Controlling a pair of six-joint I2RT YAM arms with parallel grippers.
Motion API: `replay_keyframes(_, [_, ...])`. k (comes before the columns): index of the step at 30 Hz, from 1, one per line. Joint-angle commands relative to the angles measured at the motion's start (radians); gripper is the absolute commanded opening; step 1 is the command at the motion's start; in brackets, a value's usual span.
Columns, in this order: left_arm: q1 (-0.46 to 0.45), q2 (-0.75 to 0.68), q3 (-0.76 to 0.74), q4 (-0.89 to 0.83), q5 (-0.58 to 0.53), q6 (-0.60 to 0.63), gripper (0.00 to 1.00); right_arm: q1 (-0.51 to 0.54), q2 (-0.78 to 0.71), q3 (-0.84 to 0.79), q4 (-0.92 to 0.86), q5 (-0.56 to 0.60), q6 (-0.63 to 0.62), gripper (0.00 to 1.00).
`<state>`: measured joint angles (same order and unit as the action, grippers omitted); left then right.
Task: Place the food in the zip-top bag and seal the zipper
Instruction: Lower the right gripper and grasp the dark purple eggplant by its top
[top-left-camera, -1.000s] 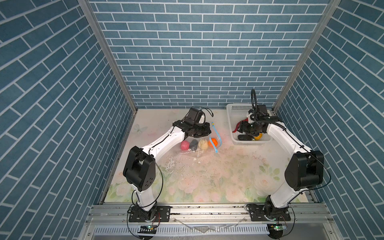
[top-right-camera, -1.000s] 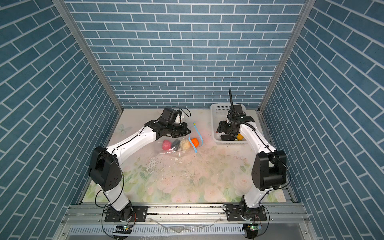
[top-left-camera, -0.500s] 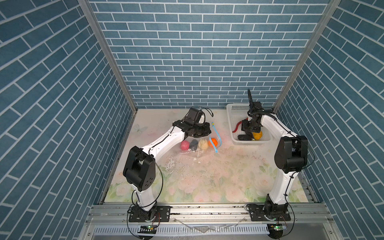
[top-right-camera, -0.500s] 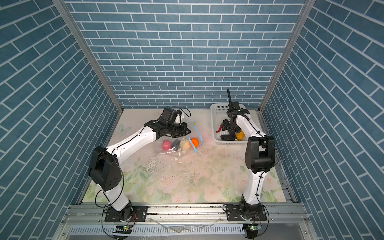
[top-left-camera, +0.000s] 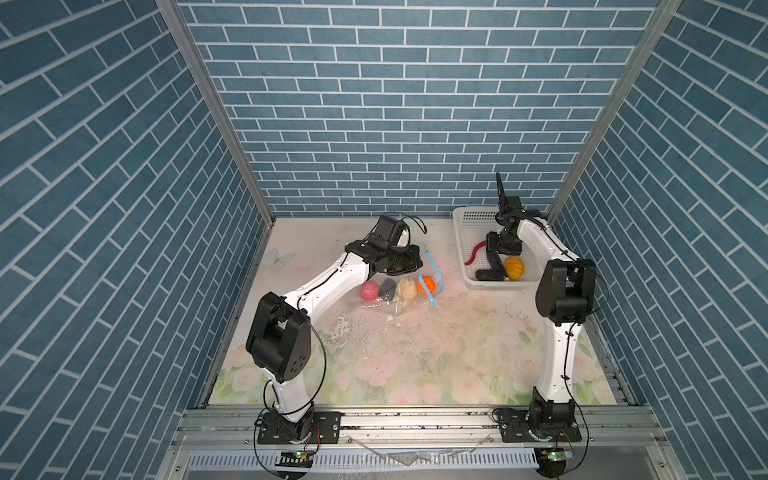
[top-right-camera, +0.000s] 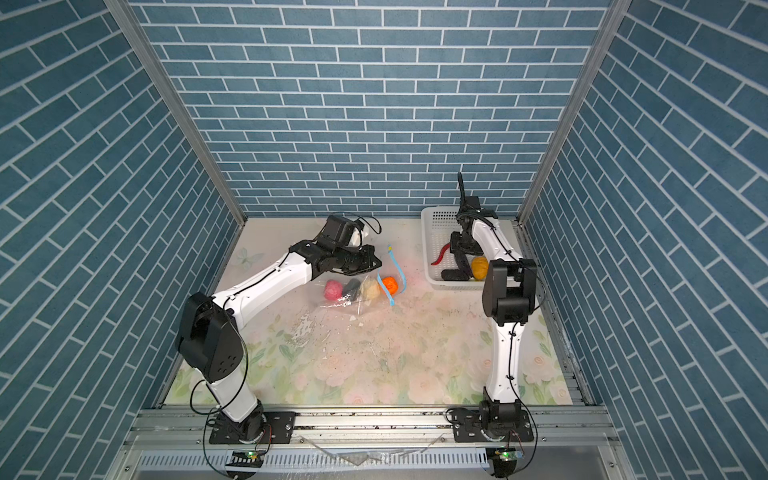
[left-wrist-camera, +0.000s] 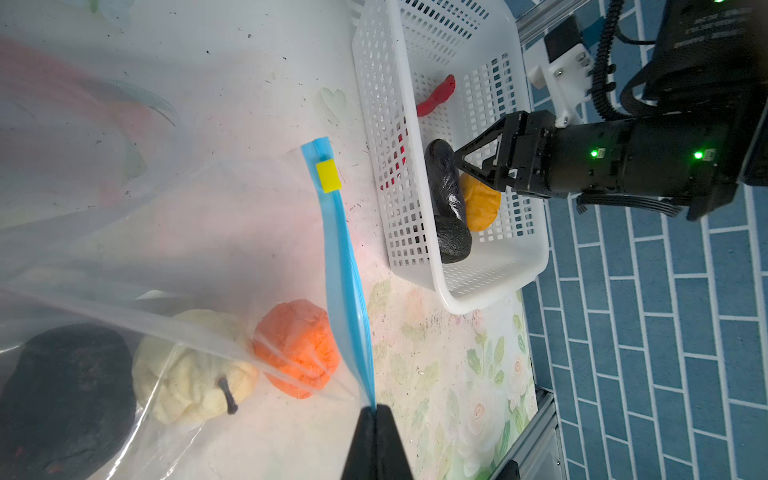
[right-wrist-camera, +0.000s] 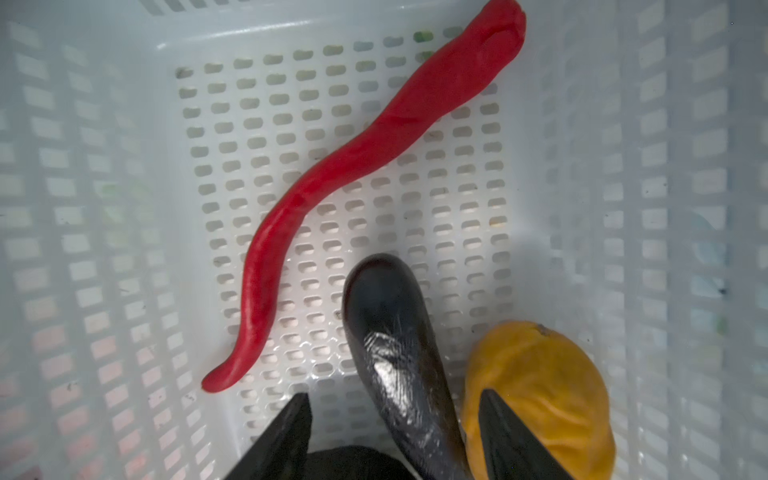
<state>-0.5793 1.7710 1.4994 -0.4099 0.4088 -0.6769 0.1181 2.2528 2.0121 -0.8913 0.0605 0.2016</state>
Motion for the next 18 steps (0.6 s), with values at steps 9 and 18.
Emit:
replay_keyframes(9, [0.009, -0.02, 0.012, -0.007, 0.001, 0.013, 0.0, -0.015, 0.124, 0.143, -0.073, -0.051, -0.025, 0.6])
replay_keyframes(18, [0.015, -0.019, 0.01, -0.006, 0.0, 0.013, 0.0, -0.016, 0.168, 0.163, -0.069, -0.061, -0.015, 0.55])
